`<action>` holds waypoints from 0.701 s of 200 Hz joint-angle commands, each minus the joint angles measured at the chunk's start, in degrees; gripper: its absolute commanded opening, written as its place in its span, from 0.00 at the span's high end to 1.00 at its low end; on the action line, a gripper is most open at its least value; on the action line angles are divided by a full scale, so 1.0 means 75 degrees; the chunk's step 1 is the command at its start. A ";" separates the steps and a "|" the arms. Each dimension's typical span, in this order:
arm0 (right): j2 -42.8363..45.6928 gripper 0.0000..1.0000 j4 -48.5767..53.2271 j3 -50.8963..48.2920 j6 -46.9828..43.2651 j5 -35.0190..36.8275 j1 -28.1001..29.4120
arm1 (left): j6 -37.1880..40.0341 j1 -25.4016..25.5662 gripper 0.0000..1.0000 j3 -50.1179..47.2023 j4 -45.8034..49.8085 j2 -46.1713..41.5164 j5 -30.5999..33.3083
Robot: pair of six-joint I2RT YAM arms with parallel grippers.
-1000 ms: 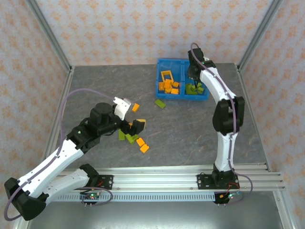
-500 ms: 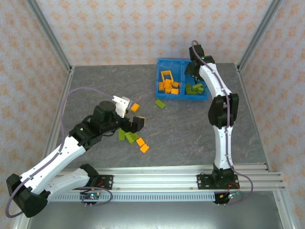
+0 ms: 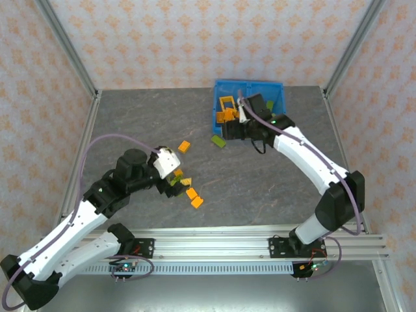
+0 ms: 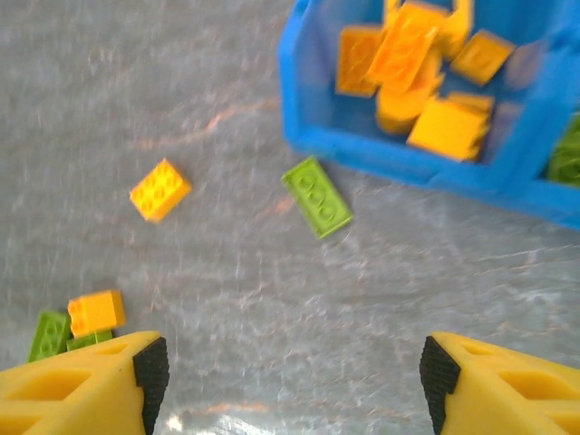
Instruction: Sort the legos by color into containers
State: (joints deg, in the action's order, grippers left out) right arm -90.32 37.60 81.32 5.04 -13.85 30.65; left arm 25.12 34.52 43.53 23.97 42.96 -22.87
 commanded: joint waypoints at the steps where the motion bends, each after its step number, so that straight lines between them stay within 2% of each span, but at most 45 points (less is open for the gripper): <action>1: -0.0805 0.21 -0.0266 -0.0077 -0.0394 0.0025 0.0060 | 0.1894 0.0072 0.00 -0.0344 0.0426 -0.0137 -0.0580; 21: -0.1541 0.10 -0.0353 0.0245 -0.0779 0.0357 0.0080 | 0.2346 0.0071 0.00 -0.0479 0.0627 -0.0128 -0.0672; 37: -0.2073 0.09 -0.0457 0.0483 -0.1061 0.0276 0.0078 | 0.2393 0.0070 0.00 -0.0696 0.0379 -0.0211 -0.0820; 58: -0.2739 0.09 -0.0640 0.0732 -0.1307 0.0219 0.0106 | 0.2379 0.0073 0.00 -0.0862 0.0162 -0.0312 -0.0981; 116: -0.4010 0.11 -0.1121 0.1462 -0.2159 0.0602 0.0144 | 0.2398 0.0073 0.00 -0.0964 0.0191 -0.0384 -0.0771; 140: -0.4596 0.17 -0.0904 0.2039 -0.2324 0.0452 0.0152 | 0.2410 0.0073 0.00 -0.0988 0.0182 -0.0391 -0.0713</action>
State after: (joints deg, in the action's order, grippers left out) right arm -121.08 31.00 92.29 -9.28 -11.40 31.38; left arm 42.13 34.52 36.88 26.37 40.86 -28.12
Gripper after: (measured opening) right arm 0.863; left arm 0.997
